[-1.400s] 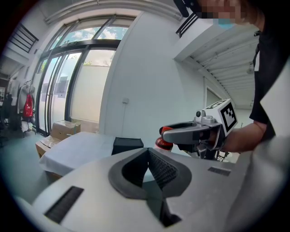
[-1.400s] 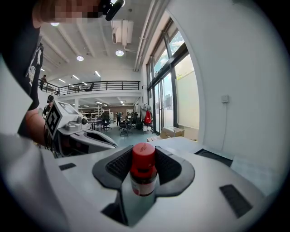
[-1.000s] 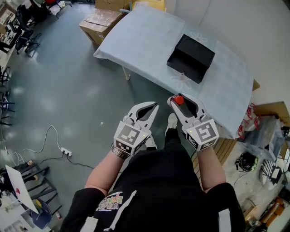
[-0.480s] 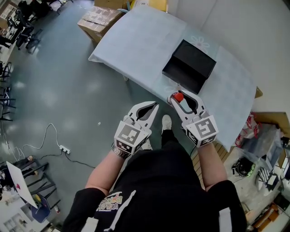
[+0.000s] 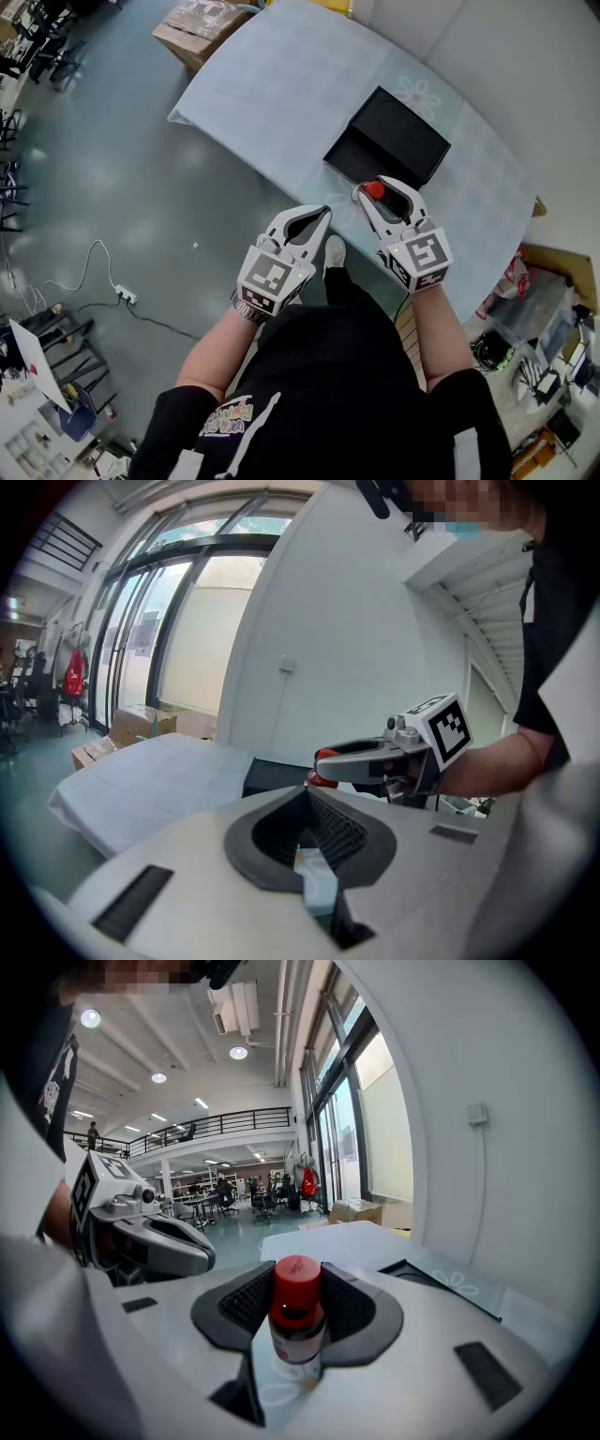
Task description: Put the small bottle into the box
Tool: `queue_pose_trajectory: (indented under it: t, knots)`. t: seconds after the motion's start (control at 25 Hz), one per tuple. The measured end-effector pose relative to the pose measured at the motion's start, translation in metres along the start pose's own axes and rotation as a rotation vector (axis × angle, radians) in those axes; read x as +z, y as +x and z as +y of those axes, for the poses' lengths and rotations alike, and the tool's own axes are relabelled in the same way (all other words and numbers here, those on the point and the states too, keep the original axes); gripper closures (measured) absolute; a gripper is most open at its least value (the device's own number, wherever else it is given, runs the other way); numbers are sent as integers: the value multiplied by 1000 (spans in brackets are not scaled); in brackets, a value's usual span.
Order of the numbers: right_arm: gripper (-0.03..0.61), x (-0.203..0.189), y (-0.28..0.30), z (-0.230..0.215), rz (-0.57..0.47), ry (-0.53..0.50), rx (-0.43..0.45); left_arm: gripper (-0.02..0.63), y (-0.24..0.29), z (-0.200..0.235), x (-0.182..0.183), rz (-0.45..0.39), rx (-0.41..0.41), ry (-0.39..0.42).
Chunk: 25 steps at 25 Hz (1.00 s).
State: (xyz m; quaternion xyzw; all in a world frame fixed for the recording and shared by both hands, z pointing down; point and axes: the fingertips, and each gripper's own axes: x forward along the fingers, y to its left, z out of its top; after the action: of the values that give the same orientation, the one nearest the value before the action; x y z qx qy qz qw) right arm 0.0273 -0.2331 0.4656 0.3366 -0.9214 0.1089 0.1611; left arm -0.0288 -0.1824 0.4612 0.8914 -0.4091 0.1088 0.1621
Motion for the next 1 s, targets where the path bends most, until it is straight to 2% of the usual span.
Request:
queue_pose_trajectory:
  t: [0.44,1.0]
  knots:
    - [423,-39,51,-60,87,-17,23,606,51,22,-15,58,37,-50]
    - [423,-88,99,-80,193,-95,49,606,71,43,-31,96,68,-98]
